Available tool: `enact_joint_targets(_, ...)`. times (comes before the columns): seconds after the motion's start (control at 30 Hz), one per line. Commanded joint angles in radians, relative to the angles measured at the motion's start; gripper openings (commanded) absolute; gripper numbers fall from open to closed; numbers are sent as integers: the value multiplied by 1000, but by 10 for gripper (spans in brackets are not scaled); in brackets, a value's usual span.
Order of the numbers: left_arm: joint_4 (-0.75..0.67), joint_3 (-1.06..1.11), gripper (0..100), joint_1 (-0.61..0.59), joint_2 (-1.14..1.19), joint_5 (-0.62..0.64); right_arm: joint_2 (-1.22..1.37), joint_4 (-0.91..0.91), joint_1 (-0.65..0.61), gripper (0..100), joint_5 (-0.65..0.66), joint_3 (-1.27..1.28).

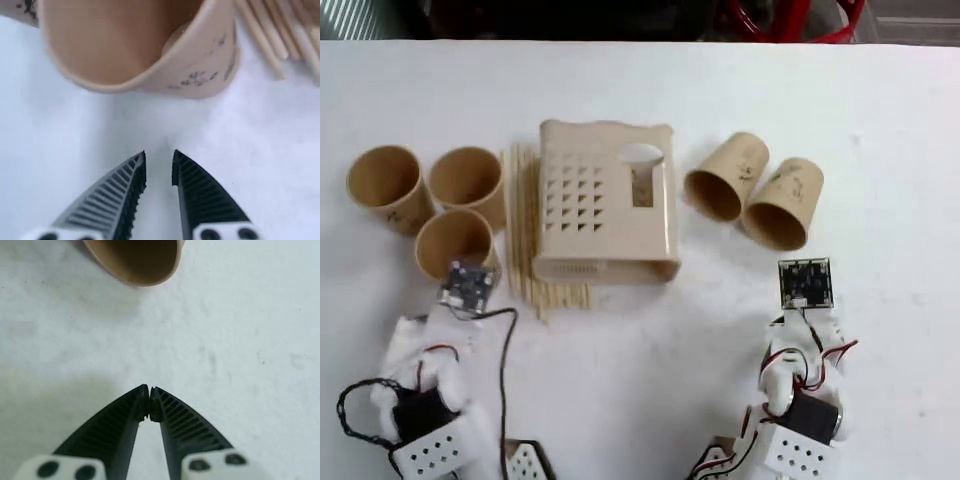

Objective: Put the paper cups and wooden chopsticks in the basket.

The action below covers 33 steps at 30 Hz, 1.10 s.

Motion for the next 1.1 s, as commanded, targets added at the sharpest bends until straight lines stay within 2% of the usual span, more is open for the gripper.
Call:
enact_joint_targets(0.0, -5, -64, 108, -104, -7, 32, -4, 7, 8, 18, 2, 9)
enact_joint_targets(0.13, 83, -336, 110, -225, 1, 46, -4, 7, 8, 18, 2, 9)
enact_joint_targets(0.27, 210, -683, 145, -246, 48, 52, -4, 7, 8, 18, 2, 9)
enact_joint_targets(0.4, 304, -1005, 138, -243, 309, 89, -4, 7, 8, 18, 2, 9)
enact_joint_targets(0.53, 436, -1226, 139, -156, 619, 123, -4, 7, 8, 18, 2, 9)
enact_joint_targets(0.7, 488, -1386, 142, -70, 777, 180, -4, 7, 8, 18, 2, 9)
enact_joint_targets(0.9, 477, -1432, 142, 62, 921, 304, -4, 7, 8, 18, 2, 9)
enact_joint_targets(1.07, 408, -1404, 149, 70, 1084, 420, -4, 7, 8, 18, 2, 9)
